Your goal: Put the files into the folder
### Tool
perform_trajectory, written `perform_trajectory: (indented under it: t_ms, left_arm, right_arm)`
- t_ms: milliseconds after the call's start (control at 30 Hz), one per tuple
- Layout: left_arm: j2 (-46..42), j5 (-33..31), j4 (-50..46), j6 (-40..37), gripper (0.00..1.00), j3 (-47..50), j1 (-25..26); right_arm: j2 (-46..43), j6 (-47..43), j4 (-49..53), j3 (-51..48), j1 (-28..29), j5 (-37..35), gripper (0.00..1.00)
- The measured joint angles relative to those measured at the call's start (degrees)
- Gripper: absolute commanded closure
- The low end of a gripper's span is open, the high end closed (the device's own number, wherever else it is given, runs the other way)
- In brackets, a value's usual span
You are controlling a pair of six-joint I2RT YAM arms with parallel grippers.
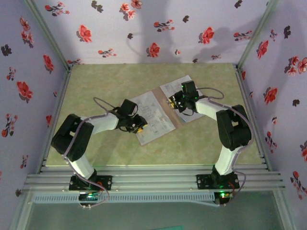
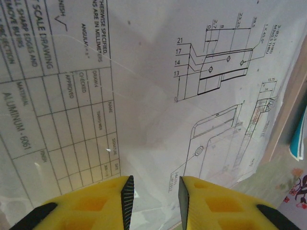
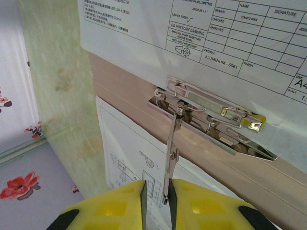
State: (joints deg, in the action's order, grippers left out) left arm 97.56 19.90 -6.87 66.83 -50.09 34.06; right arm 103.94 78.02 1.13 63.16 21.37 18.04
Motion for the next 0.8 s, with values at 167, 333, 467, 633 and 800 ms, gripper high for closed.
perform_trajectory:
  t_ms: [167, 333, 467, 633, 800]
  left_arm:
    - [0.0, 0.0, -0.1, 0.0, 0.68, 0.0, 0.0]
    - [0.0, 0.0, -0.1, 0.0, 0.69, 0.0, 0.0]
    - [0.0, 0.0, -0.1, 0.0, 0.69, 0.0, 0.0]
    - [0.4, 0.0, -0.1, 0.0, 0.69, 0.0, 0.0]
    - [0.9, 0.0, -0.3, 0.0, 0.69, 0.0, 0.0]
  right_arm:
    - [0.3, 0.0, 0.0, 0.0, 0.0, 0.0, 0.81]
    - [0.5, 0.0, 0.0, 0.0, 0.0, 0.0, 0.84]
    - [0.5, 0.0, 0.0, 0.0, 0.0, 0.0, 0.85]
    - [0.5, 0.0, 0.0, 0.0, 0.0, 0.0, 0.88]
    - [0.5, 0.0, 0.1, 0.0, 0.0, 0.0, 0.90]
